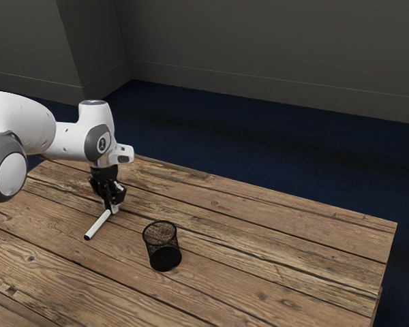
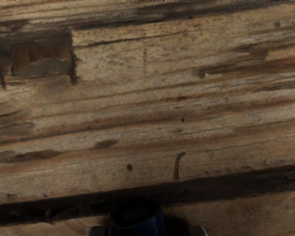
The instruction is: Put the marker into the pen holder.
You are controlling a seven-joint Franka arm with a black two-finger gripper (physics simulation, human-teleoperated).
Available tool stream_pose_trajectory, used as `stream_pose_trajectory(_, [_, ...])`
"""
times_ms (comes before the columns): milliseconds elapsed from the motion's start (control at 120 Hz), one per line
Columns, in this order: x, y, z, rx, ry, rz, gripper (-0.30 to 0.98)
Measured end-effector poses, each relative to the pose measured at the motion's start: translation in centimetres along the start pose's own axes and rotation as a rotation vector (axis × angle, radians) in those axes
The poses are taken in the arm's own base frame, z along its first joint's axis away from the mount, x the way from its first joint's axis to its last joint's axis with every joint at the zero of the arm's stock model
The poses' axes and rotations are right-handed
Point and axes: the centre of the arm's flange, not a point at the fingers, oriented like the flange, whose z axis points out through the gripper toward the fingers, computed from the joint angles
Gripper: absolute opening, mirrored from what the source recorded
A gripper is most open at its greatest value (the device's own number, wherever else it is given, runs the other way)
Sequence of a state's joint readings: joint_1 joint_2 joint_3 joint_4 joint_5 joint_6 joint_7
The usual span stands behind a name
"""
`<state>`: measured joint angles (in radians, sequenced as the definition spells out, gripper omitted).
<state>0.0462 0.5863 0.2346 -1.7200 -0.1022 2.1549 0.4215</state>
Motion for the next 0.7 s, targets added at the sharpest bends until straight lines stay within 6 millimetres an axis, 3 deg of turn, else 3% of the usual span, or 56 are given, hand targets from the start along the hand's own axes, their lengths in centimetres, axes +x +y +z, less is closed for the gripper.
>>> stream_pose_trajectory(325, [0.1,0.0,0.2,0.012,0.0,-0.003,-0.11])
stream_pose_trajectory(483, [0.1,0.0,-0.1,0.019,0.005,-0.01,-0.1])
stream_pose_trajectory(625, [0.3,0.9,-2.9,0.034,0.043,-0.002,-0.1])
stream_pose_trajectory(700, [0.5,3.2,-6.4,0.043,0.091,0.029,-0.1])
